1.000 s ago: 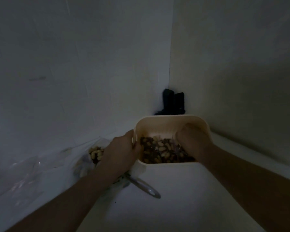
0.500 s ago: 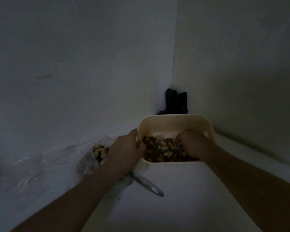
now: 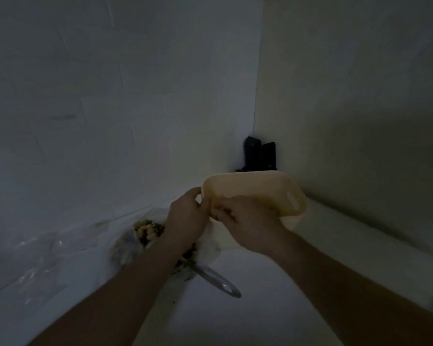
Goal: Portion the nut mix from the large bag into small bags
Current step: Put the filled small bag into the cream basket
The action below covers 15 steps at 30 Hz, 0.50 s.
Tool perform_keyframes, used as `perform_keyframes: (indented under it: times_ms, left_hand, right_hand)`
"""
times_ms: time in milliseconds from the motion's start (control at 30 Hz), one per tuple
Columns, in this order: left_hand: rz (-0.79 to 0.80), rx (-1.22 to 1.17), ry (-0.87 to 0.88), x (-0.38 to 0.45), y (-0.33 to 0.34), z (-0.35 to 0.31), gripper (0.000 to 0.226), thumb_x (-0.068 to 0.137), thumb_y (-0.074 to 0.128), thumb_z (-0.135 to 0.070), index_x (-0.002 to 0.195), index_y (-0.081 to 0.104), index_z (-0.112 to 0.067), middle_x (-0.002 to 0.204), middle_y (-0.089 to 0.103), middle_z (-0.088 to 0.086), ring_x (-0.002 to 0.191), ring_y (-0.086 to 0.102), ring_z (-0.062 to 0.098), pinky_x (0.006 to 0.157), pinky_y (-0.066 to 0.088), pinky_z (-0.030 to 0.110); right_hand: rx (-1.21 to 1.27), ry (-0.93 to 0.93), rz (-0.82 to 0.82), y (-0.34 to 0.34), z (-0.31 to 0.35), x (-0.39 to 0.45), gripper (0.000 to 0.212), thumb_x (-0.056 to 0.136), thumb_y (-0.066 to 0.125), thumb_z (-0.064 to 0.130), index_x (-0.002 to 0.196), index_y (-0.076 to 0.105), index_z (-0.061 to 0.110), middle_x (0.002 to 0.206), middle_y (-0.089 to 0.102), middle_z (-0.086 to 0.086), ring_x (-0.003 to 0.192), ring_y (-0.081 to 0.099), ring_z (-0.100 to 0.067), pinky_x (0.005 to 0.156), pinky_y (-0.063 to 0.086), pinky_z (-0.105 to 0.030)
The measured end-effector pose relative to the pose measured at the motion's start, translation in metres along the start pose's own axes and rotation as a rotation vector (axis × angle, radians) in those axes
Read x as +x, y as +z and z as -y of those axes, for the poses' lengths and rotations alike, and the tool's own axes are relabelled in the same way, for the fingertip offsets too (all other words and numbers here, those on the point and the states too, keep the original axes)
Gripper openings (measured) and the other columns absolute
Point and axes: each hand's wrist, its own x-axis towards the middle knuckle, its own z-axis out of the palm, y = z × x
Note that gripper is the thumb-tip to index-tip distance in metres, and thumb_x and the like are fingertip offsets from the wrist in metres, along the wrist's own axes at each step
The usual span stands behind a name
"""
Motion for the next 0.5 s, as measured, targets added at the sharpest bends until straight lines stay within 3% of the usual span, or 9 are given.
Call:
perform_keyframes:
  times_ms: [67,167,233,300,400,433,500]
  left_hand:
    - [0.014,-0.069,0.004,-0.005,-0.002,-0.002,0.035,0.108,0.045,-0.042,0.135,0.063,-0.027,0.069,0.071,-0.005,0.061,0.066,0.006,0.064,0.049,0.026]
    - [0.062,-0.132,0.049,-0.024,-0.016,0.008,0.027,0.108,0.049,-0.040,0.134,0.055,-0.040,0.080,0.074,-0.009,0.067,0.068,0.000,0.067,0.054,0.024]
    - [0.101,-0.026,0.125,-0.038,-0.032,0.025,0.016,0.107,0.052,-0.038,0.119,0.062,-0.038,0.078,0.072,-0.010,0.066,0.066,-0.001,0.062,0.050,0.020]
    - [0.150,0.144,0.236,-0.050,-0.051,0.045,0.014,0.106,0.055,-0.033,0.099,0.067,-0.032,0.074,0.069,-0.010,0.063,0.062,0.004,0.060,0.047,0.027]
    - [0.246,0.375,0.319,-0.060,-0.074,0.074,0.012,0.098,0.062,-0.032,0.089,0.066,-0.026,0.081,0.060,-0.012,0.073,0.052,0.012,0.065,0.043,0.032]
    - [0.258,0.425,0.343,-0.064,-0.079,0.084,0.015,0.096,0.061,-0.038,0.088,0.063,-0.025,0.083,0.059,-0.009,0.075,0.051,0.015,0.067,0.044,0.033]
    - [0.310,0.488,0.364,-0.071,-0.089,0.101,0.028,0.094,0.059,-0.049,0.090,0.064,-0.022,0.086,0.062,-0.004,0.080,0.053,0.019,0.070,0.044,0.033]
  right_hand:
    - [-0.079,-0.038,-0.040,0.008,0.004,0.000,0.032,0.110,0.039,0.037,0.126,0.066,0.033,0.109,0.069,0.010,0.091,0.062,-0.013,0.077,0.049,-0.037]
    - [-0.165,-0.048,-0.108,0.019,-0.002,0.005,0.030,0.110,0.041,0.033,0.128,0.065,0.029,0.112,0.071,0.003,0.095,0.066,-0.022,0.085,0.053,-0.043]
    - [-0.159,-0.059,-0.202,0.032,-0.006,0.010,0.034,0.108,0.040,0.037,0.119,0.070,0.026,0.103,0.072,0.001,0.090,0.066,-0.027,0.081,0.052,-0.046]
    - [-0.165,-0.076,-0.320,0.045,-0.012,0.017,0.035,0.105,0.041,0.038,0.109,0.073,0.024,0.098,0.070,0.001,0.087,0.064,-0.028,0.078,0.051,-0.046]
    - [-0.126,-0.252,-0.483,0.060,0.003,0.016,0.017,0.095,0.061,0.016,0.105,0.075,0.016,0.103,0.066,-0.003,0.093,0.058,-0.027,0.080,0.046,-0.041]
    - [-0.080,-0.341,-0.481,0.067,0.013,0.014,0.016,0.092,0.063,0.011,0.103,0.075,0.014,0.101,0.066,-0.004,0.091,0.057,-0.026,0.079,0.047,-0.039]
    - [0.079,-0.441,-0.327,0.087,0.035,0.009,0.019,0.094,0.059,0.013,0.104,0.076,0.012,0.101,0.068,-0.003,0.089,0.061,-0.022,0.080,0.051,-0.033]
